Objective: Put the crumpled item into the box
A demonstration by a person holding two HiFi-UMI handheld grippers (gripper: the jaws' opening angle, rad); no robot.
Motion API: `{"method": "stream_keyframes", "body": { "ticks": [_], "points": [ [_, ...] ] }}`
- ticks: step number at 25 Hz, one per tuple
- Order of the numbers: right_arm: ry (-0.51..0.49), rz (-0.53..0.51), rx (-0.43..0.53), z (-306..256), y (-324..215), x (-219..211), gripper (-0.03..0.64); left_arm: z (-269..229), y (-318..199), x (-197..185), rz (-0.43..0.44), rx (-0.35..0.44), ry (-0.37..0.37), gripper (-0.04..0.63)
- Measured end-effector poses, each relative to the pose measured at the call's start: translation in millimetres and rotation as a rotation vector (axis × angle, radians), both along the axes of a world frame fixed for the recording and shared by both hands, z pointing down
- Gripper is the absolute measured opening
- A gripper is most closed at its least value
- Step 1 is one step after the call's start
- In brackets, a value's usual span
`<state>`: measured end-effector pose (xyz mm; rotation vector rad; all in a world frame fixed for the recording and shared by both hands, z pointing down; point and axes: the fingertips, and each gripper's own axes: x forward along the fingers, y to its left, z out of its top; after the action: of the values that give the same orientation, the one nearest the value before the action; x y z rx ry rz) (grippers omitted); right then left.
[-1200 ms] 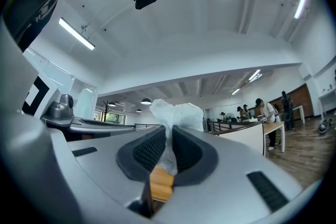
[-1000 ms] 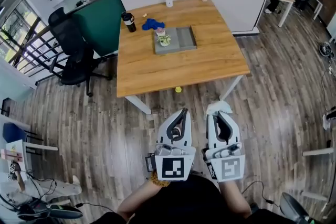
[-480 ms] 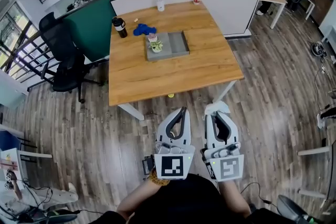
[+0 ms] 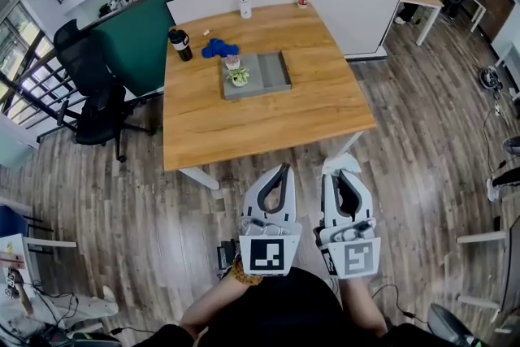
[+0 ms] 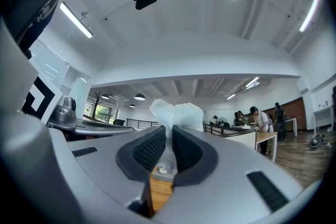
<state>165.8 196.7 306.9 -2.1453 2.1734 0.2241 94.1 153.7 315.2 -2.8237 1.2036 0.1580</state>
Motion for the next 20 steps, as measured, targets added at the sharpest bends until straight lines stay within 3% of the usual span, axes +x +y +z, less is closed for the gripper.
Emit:
{"method": "stream_keyframes", "body": {
  "ticks": [20],
  "points": [
    [0.032, -0.011, -0.035, -2.3, -76.8, 7.6, 0.046, 2.4, -74.4, 15.9, 0.021, -0.038, 0.028, 0.025]
  ]
}}
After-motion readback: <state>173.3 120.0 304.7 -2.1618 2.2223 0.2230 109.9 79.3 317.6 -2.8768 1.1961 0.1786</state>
